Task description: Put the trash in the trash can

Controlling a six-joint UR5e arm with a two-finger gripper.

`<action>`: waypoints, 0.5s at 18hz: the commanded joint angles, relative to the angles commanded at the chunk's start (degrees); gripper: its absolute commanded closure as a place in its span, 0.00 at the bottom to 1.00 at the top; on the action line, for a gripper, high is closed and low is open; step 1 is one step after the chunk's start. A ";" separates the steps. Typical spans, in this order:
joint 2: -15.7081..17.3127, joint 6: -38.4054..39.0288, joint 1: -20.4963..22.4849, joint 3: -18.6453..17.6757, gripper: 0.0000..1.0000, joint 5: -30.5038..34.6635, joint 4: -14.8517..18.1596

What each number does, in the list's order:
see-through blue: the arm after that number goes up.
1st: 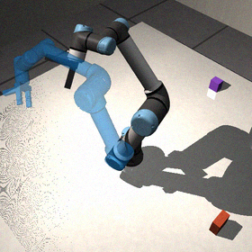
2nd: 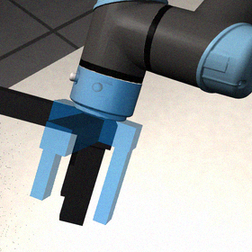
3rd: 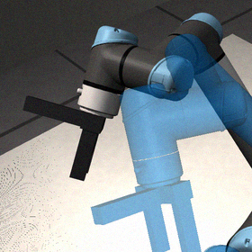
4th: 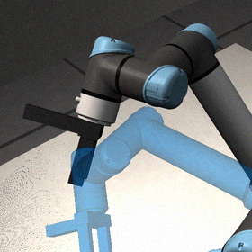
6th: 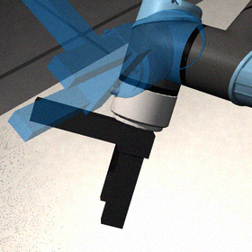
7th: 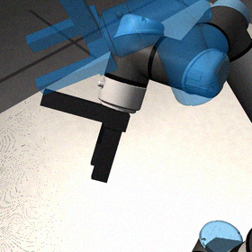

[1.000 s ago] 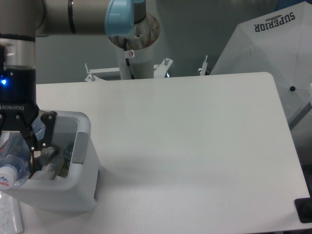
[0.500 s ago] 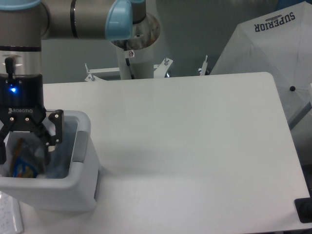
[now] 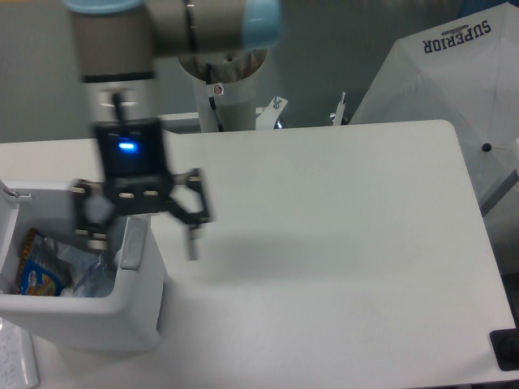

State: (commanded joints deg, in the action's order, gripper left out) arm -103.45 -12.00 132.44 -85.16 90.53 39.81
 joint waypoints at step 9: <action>4.92 -25.97 5.99 -2.65 0.00 1.23 6.15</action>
